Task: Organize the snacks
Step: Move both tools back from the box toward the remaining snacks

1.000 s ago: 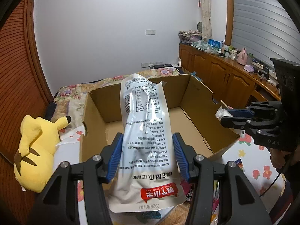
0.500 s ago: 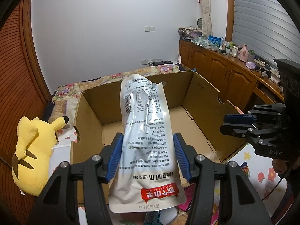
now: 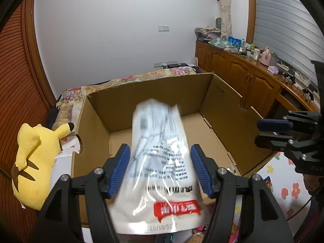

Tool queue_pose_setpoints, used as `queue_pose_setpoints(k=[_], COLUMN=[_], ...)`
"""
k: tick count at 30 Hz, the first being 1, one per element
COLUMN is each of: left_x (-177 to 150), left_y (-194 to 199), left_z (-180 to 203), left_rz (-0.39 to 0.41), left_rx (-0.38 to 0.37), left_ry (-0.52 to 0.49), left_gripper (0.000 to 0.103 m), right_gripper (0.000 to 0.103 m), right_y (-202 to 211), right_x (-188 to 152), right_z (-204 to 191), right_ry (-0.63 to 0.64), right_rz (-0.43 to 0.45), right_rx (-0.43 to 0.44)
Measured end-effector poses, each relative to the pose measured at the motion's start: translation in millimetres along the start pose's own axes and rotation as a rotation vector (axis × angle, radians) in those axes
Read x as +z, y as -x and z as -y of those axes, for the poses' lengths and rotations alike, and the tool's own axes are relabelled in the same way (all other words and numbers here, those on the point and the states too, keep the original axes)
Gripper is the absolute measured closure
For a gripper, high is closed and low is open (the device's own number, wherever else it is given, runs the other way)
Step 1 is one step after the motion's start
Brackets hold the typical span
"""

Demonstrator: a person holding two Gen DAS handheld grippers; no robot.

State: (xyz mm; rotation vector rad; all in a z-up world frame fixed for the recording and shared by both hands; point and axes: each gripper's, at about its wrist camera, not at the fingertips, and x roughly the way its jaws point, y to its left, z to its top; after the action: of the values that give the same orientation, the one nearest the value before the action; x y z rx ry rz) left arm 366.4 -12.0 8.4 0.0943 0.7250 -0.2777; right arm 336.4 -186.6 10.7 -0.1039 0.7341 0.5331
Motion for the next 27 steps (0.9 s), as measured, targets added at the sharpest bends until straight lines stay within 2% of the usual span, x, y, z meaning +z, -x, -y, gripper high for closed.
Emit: queue_pose_setpoints(k=[2,5,15,20,27], left_x=[1,1,-31,-58,-103], left_y=[3,9,65,85,96], left_z=[0,2,30,47,64], left_rz=[0.013,0.022,0.063,0.061,0.033], left_rx=[0.008,-0.004,-0.07,-0.096,-0.122], left_ry=[0.0,0.005,-0.045,-0.074,-0.081], left_gripper=[0.041,0.04,0.041,0.04,0.039], right_gripper=[0.066,0.053,0.048,0.046,0.045], right_y=[4,11,66,90,100], right_x=[0,0,-20,-47,-96], right_z=[0,1,-17,-32,-43], right_ry=[0.002,-0.006,-0.02,-0.028,-0.071], right_rz=[0.004,0.011,0.051,0.051,0.025], right_rx=[-0.006,-0.023,-0.059,-0.087,-0.119])
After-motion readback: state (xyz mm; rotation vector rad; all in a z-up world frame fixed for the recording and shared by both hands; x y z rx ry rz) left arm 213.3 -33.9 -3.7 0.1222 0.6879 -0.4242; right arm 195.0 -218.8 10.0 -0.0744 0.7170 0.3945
